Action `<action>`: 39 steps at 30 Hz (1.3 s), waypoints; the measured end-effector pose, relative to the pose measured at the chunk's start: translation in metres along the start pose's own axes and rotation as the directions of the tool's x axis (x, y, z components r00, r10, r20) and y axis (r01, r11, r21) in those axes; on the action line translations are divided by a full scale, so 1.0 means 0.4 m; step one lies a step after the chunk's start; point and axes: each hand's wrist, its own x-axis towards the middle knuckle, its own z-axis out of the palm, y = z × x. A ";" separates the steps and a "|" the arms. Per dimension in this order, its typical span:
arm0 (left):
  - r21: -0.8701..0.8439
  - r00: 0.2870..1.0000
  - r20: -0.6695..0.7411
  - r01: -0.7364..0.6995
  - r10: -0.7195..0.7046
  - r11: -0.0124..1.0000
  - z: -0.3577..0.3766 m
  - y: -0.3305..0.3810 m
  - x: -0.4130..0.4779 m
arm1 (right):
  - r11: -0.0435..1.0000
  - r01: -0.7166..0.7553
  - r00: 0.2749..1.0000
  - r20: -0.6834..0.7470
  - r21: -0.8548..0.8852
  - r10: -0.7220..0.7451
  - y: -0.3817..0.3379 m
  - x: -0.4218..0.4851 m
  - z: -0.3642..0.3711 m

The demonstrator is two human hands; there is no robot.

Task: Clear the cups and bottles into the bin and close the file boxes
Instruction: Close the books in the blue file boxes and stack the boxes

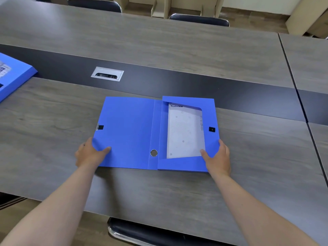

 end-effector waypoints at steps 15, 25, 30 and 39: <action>-0.661 0.739 0.490 -0.030 0.462 0.749 -0.350 0.242 -0.180 | 0.988 -0.041 0.996 0.082 0.147 0.029 0.001 -0.030 -0.039; -0.355 0.563 0.657 -0.354 0.500 0.865 -0.120 0.586 -0.490 | 0.934 -0.089 0.984 0.175 0.346 0.029 0.038 -0.023 -0.048; -0.017 0.559 0.682 -0.632 0.471 0.775 0.093 0.697 -0.587 | 0.866 -0.151 0.975 0.218 0.476 0.050 0.058 0.008 -0.073; 0.441 0.722 0.624 -0.641 0.299 0.627 0.370 0.712 -0.637 | 0.766 -0.277 0.907 0.420 0.580 0.011 0.108 0.090 -0.112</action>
